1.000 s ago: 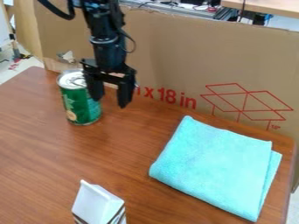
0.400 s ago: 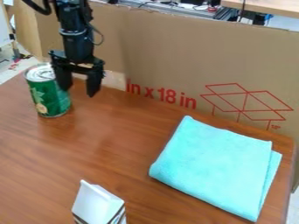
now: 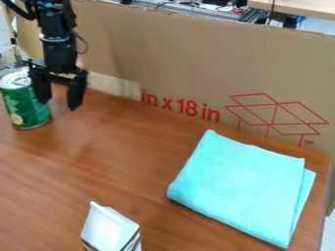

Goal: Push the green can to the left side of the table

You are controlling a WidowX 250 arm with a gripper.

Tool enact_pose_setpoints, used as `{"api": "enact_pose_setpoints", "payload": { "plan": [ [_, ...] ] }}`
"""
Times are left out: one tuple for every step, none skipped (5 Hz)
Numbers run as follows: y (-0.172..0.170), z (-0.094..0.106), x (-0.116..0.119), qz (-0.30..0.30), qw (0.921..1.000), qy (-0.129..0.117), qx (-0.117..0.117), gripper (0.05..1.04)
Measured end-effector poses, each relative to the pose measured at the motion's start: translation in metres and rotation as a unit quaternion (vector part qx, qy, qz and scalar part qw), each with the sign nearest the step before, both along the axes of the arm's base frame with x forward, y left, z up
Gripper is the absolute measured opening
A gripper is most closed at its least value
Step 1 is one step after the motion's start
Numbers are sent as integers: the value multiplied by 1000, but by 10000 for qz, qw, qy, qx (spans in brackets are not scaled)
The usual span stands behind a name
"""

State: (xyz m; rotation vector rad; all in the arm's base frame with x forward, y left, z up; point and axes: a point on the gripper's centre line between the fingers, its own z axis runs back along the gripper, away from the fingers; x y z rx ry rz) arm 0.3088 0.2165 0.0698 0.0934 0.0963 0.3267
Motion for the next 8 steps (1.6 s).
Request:
{"api": "enact_pose_setpoints", "payload": {
  "plan": [
    [12, 4, -15, 53, 9997, 215, -73, 999],
    [20, 4, -24, 46, 9994, 197, -277, 999],
    [6, 14, -28, -154, 9993, 148, -302, 999],
    [-43, 37, -22, -706, 9968, -70, -361, 999],
    [-92, 46, -30, -1133, 9926, -168, -409, 999],
    [-131, 50, -39, -1304, 9908, -225, -286, 999],
    [-135, 56, -46, -1146, 9931, -255, -80, 999],
    [-135, 60, -50, -978, 9948, -273, -33, 999]
  ]
}}
